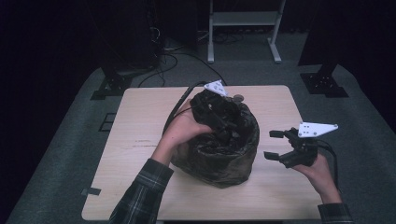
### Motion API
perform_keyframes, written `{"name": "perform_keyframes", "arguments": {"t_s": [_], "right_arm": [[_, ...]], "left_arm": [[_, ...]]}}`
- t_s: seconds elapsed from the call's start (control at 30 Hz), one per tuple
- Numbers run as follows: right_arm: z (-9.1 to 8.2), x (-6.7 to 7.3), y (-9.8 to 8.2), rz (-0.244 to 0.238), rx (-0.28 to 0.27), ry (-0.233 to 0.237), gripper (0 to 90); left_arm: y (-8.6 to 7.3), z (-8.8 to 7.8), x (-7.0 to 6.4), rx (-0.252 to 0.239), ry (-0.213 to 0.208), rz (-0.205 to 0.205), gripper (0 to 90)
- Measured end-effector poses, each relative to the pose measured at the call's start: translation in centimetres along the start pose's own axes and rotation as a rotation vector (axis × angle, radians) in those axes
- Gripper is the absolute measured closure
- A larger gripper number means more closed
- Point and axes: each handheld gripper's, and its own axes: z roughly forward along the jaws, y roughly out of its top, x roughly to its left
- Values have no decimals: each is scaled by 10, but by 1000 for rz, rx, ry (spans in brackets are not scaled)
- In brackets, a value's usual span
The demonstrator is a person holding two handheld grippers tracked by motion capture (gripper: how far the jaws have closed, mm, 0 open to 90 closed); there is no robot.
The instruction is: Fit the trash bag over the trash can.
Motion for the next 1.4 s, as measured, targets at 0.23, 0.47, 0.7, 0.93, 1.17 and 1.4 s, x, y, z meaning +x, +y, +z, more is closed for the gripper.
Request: {"name": "perform_keyframes", "arguments": {"t_s": [0.23, 0.47, 0.7, 0.93, 1.17, 1.4], "right_arm": [[-10, 6, -10, 8, 21, -33, 102], [-20, 15, -26, 12, 54, -68, 102], [-29, 20, -43, 38, 59, -103, 102], [-35, 23, -65, 58, 96, -149, 102], [-37, 24, -78, 62, 152, -189, 102], [-35, 20, -95, 64, 220, -234, 102]], "left_arm": [[-20, -43, -14, -95, 16, -3, 0], [-58, -82, -27, -157, 76, -13, 0], [-106, -111, -36, -175, 168, -31, 0], [-159, -119, -50, -167, 208, -73, 0], [-206, -111, -59, -139, 248, -126, 0], [-254, -84, -62, -54, 275, -156, 0]]}}
